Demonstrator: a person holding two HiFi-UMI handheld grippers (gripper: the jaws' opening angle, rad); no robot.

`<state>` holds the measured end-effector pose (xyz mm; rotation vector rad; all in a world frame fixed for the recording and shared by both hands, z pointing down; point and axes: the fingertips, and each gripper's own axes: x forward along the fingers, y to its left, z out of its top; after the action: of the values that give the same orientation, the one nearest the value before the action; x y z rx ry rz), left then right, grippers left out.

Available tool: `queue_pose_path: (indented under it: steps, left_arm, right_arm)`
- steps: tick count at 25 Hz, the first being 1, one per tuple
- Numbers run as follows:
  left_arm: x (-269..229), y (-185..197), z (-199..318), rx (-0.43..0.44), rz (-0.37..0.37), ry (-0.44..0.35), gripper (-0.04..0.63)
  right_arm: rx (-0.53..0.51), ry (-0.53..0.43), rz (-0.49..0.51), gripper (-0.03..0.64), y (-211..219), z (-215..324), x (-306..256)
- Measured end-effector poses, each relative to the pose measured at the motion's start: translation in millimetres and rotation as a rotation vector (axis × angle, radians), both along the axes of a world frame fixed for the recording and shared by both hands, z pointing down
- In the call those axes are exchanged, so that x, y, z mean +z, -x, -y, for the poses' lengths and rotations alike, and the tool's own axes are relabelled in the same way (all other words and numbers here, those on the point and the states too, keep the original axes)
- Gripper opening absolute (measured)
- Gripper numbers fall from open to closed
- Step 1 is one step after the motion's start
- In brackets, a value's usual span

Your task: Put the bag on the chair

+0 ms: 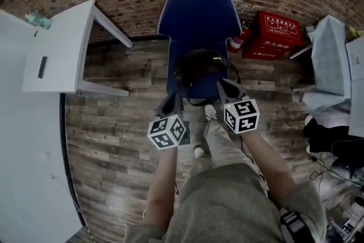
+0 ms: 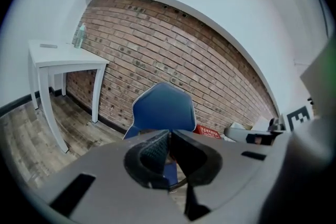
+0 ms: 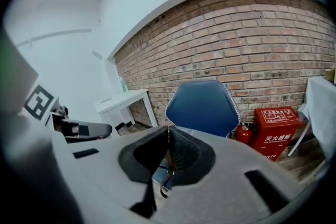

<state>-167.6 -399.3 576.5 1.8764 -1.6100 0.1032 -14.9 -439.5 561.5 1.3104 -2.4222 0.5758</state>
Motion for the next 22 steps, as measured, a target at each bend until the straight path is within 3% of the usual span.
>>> queue_pose_path:
  steps: [10,22]
  left_arm:
    - [-37,-20,-74,0.063,0.007,-0.026,0.002]
    - [-68,-19,-158,0.099,0.012,-0.031,0.002]
  right_arm:
    - [-0.025,-0.051,0.036,0.005,-10,-79,-47]
    - [-0.043,-0.074,0.078,0.004,-9,-158,-83]
